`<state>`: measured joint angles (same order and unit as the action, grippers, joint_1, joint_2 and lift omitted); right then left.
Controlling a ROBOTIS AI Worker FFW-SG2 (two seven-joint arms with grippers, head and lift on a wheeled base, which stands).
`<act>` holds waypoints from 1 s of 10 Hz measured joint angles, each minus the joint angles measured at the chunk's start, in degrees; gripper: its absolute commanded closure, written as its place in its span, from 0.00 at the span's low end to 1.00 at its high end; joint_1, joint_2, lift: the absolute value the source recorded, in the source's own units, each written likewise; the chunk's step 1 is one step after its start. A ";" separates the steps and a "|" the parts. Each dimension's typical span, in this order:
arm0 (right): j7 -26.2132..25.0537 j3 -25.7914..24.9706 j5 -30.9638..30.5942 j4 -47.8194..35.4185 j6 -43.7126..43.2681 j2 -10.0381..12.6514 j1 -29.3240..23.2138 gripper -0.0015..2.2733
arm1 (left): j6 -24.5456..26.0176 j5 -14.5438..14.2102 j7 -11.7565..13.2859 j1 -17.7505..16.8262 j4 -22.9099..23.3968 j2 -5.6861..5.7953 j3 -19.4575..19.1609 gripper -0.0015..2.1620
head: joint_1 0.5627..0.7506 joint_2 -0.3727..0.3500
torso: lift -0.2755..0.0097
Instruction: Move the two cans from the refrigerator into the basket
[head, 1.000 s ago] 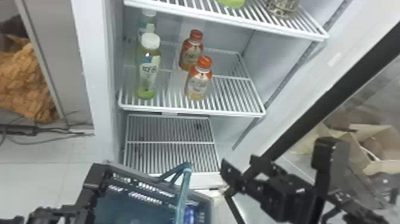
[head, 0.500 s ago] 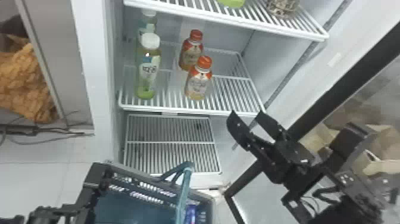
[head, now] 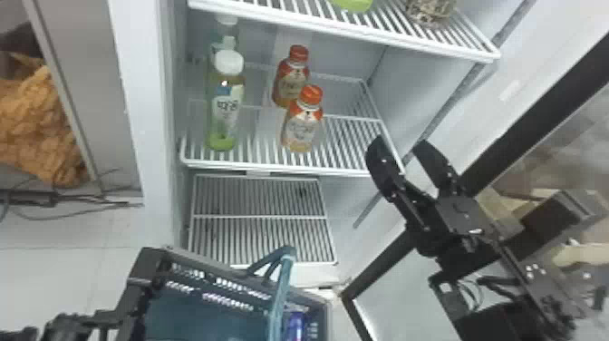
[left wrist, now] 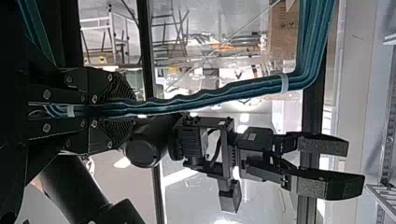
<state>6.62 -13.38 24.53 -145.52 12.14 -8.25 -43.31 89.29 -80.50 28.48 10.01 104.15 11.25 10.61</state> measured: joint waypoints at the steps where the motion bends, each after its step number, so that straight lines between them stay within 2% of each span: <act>1: -1.19 0.36 -1.09 0.58 -1.64 0.12 -0.12 0.14 | 0.00 -0.03 0.00 0.02 0.00 0.00 0.01 0.56 | 0.70 0.03 | 0.03; 6: -4.45 2.04 -3.85 7.86 -11.74 0.75 0.33 0.15 | 0.00 -0.23 -0.10 0.10 -0.01 0.01 0.01 0.56 | 0.70 0.03 | 0.03; 10: -4.42 2.41 -4.14 9.92 -13.08 0.78 0.87 0.14 | 0.00 -0.39 -0.09 0.23 -0.01 0.09 0.34 0.56 | 0.70 0.03 | 0.03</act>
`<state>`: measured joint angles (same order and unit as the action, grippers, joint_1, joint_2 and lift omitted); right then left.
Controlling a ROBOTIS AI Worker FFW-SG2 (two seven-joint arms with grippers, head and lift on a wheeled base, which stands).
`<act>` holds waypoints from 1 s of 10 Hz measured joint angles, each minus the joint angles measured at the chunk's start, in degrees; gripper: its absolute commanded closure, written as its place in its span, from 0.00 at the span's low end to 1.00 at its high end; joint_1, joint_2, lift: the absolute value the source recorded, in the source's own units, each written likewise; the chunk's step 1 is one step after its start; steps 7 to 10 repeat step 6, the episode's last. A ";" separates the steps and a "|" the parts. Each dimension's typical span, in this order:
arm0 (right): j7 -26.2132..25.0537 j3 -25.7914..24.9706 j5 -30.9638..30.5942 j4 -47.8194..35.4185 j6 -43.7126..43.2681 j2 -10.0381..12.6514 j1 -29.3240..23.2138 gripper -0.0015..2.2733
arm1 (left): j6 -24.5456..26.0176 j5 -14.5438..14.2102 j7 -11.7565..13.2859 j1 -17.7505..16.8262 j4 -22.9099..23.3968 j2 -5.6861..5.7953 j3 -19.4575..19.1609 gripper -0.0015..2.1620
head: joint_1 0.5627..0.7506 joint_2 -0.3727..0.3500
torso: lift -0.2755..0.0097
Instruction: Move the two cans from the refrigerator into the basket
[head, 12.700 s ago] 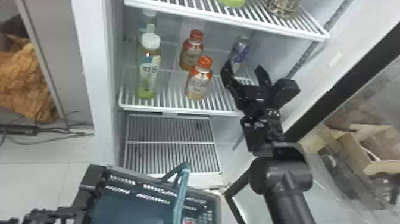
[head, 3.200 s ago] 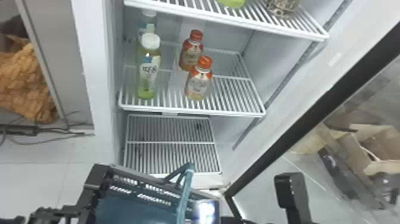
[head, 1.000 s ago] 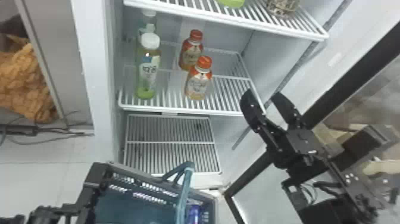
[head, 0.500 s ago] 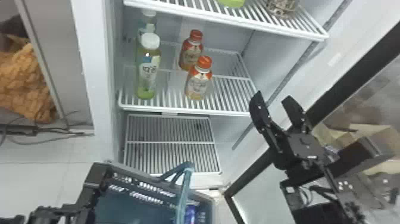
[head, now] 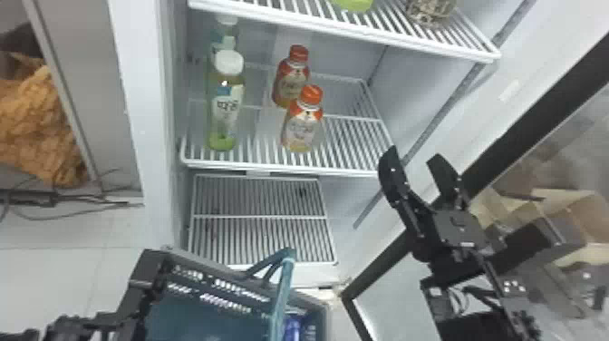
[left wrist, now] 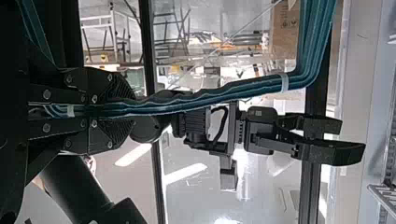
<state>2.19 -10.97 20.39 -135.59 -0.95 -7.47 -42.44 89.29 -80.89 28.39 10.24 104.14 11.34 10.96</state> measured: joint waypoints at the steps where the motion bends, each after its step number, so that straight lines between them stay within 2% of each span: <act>1: 0.00 0.00 -0.17 0.04 -0.34 0.00 0.09 0.13 | 0.00 0.00 0.00 0.02 0.00 0.00 0.01 0.56 | 0.70 0.03 | 0.03; 10: 0.00 0.00 -0.28 -0.01 -0.85 -0.18 0.21 0.14 | 0.00 0.00 0.00 0.03 0.02 -0.03 0.00 0.56 | 0.70 0.03 | 0.03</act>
